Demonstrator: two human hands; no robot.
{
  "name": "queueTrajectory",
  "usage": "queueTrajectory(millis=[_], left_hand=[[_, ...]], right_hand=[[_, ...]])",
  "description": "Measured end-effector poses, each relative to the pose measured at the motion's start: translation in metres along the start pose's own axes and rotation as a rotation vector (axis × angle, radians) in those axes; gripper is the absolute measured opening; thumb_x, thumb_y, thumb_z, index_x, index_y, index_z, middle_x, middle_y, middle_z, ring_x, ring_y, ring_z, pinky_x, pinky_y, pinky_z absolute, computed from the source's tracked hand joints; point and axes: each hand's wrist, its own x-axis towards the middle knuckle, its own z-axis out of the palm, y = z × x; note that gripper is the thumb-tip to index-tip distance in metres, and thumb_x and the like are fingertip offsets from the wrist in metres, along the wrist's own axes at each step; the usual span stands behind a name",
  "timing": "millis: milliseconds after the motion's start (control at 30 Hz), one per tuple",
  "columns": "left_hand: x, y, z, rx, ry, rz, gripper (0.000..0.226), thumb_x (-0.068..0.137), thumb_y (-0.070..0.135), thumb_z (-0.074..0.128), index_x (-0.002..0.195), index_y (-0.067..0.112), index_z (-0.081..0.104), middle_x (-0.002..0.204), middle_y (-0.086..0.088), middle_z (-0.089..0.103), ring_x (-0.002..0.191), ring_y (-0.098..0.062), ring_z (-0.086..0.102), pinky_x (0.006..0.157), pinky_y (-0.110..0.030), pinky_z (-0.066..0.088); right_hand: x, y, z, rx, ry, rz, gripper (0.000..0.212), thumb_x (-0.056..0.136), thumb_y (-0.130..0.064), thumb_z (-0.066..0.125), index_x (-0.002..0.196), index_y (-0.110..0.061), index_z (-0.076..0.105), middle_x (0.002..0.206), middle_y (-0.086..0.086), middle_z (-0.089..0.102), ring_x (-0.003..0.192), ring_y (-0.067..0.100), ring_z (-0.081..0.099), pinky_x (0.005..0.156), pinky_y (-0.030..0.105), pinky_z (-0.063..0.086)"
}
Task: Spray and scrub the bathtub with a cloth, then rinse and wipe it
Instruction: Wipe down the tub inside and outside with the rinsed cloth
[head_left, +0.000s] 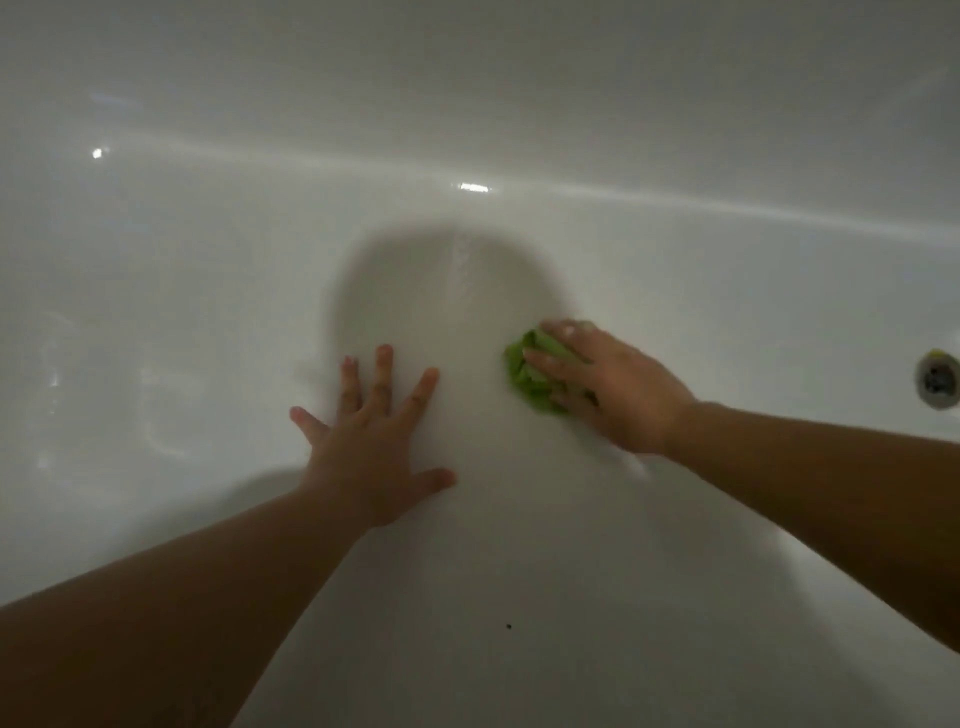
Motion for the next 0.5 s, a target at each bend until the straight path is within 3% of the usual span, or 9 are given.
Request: queueTrajectory(millis=[100,267,333,433,500], left_hand=[[-0.011,0.006,0.010,0.039,-0.018,0.082,0.116,0.071,0.096,0.045,0.150,0.056,-0.029,0.160,0.004,-0.044,0.152,-0.035,-0.032,0.107,-0.086,0.012],[-0.010,0.011,0.013,0.058,-0.032,0.107,0.116,0.067,0.098,0.045,0.149,0.059,-0.028,0.159,0.006,-0.046,0.151,-0.034,-0.034,0.105,-0.088,0.008],[-0.004,0.014,0.012,0.045,-0.019,0.110,0.117,0.066,0.099,0.046,0.148,0.060,-0.028,0.159,0.007,-0.046,0.151,-0.033,-0.035,0.105,-0.088,0.008],[0.000,0.020,0.013,0.044,0.004,0.088,0.119,0.065,0.099,0.047,0.147,0.060,-0.029,0.160,0.007,-0.045,0.151,-0.032,-0.035,0.106,-0.088,0.006],[0.004,0.028,0.016,0.037,0.035,0.066,0.121,0.062,0.101,0.045,0.147,0.060,-0.030,0.161,0.006,-0.043,0.151,-0.032,-0.035,0.105,-0.088,0.005]], right_hand=[[-0.061,-0.040,0.025,0.050,-0.158,-0.191,0.045,0.106,-0.037,0.051,0.151,-0.031,0.053,0.161,0.009,0.043,0.143,0.032,0.048,0.119,0.045,0.037],[-0.065,-0.037,0.025,0.065,-0.229,-0.269,0.044,0.105,-0.028,0.055,0.149,-0.026,0.056,0.160,0.010,0.045,0.142,0.031,0.049,0.119,0.041,0.038],[-0.042,-0.016,0.013,0.016,-0.199,-0.230,0.045,0.106,-0.028,0.050,0.150,-0.026,0.055,0.162,0.011,0.042,0.146,0.031,0.045,0.124,0.039,0.032],[0.013,0.042,-0.022,-0.109,-0.038,-0.054,0.053,0.107,-0.040,0.040,0.157,-0.022,0.044,0.163,0.017,0.038,0.148,0.039,0.039,0.124,0.050,0.029],[0.044,0.081,-0.056,-0.138,0.071,0.155,0.056,0.106,-0.041,0.051,0.159,-0.029,0.037,0.168,0.012,0.029,0.154,0.035,0.027,0.126,0.050,0.025]])
